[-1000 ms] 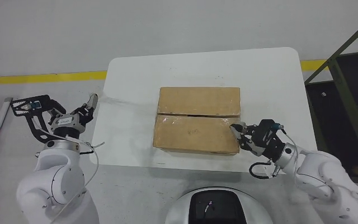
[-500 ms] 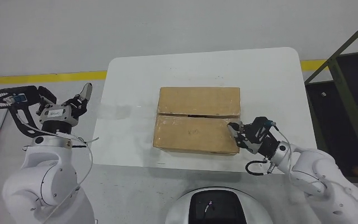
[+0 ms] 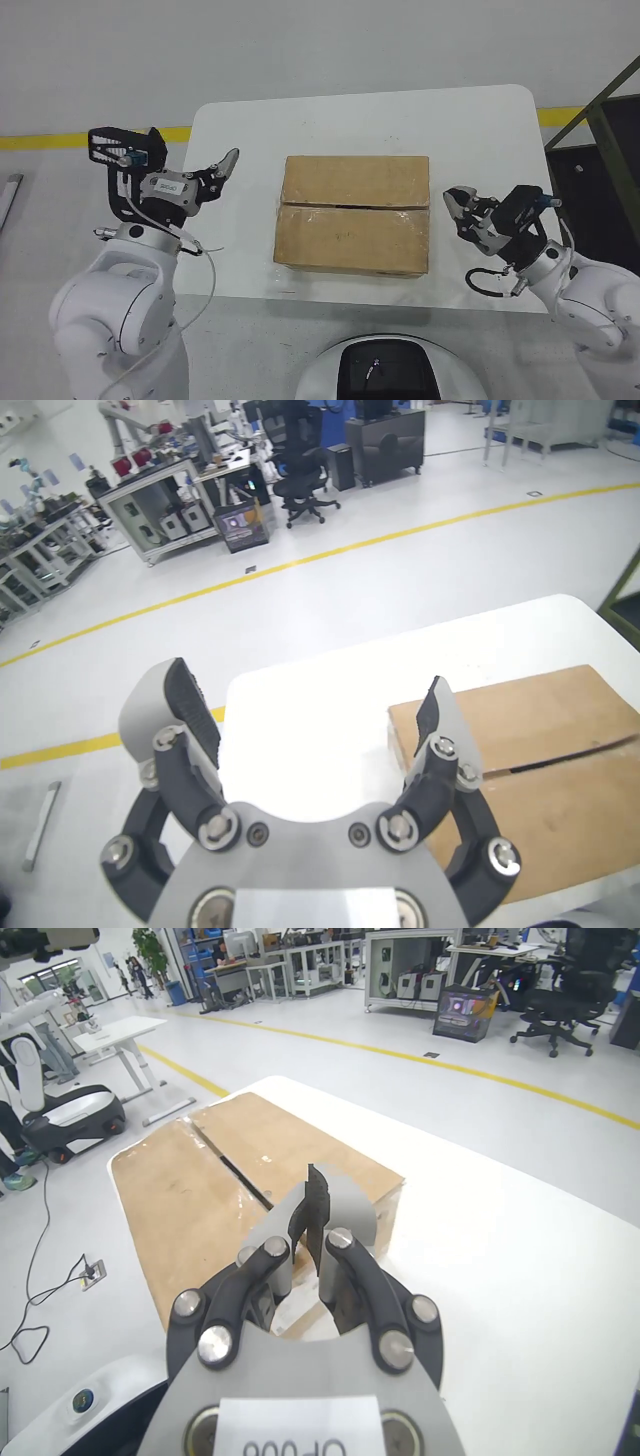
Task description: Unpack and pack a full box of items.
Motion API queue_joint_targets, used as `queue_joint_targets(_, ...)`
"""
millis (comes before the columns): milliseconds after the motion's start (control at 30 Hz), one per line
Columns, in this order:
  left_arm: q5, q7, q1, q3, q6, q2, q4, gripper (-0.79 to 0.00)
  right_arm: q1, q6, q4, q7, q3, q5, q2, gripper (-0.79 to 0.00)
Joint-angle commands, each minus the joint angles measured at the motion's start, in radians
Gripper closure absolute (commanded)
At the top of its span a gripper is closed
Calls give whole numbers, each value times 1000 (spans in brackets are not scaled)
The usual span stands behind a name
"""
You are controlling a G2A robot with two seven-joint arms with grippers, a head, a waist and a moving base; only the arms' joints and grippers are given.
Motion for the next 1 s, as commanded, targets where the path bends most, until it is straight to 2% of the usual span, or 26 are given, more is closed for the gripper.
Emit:
queue_joint_targets(0, 18, -24, -10, 77, -6, -1, 9, -785, -17, -2, 0, -3, 38, 2, 2, 0)
queue_joint_targets(167, -1, -39, -32, 285, -2, -11, 57, -785, -75, -23, 13, -11, 146, 10, 9, 0)
queue_joint_targets(233, 44, -70, -48, 371, -43, -12, 95, -785, -99, -32, 24, -14, 186, 13, 12, 0)
queue_joint_targets(333, 100, -103, -69, 449, -70, -15, 132, -785, -120, -40, 32, -17, 214, 17, 13, 0)
queue_joint_targets(400, 177, -128, -97, 514, -132, -15, 171, -785, -133, -48, 36, -22, 226, 19, 14, 0)
queue_joint_targets(533, 271, -130, -133, 578, -172, -17, 221, -785, -150, -51, 27, -29, 232, 17, 13, 0)
queue_joint_targets(667, 406, -133, -184, 636, -262, -17, 263, -785, -162, -48, 16, -35, 233, 17, 13, 0)
queue_joint_targets(967, 538, -116, -247, 692, -360, -20, 344, -785, -174, -52, 12, -44, 236, 16, 13, 0)
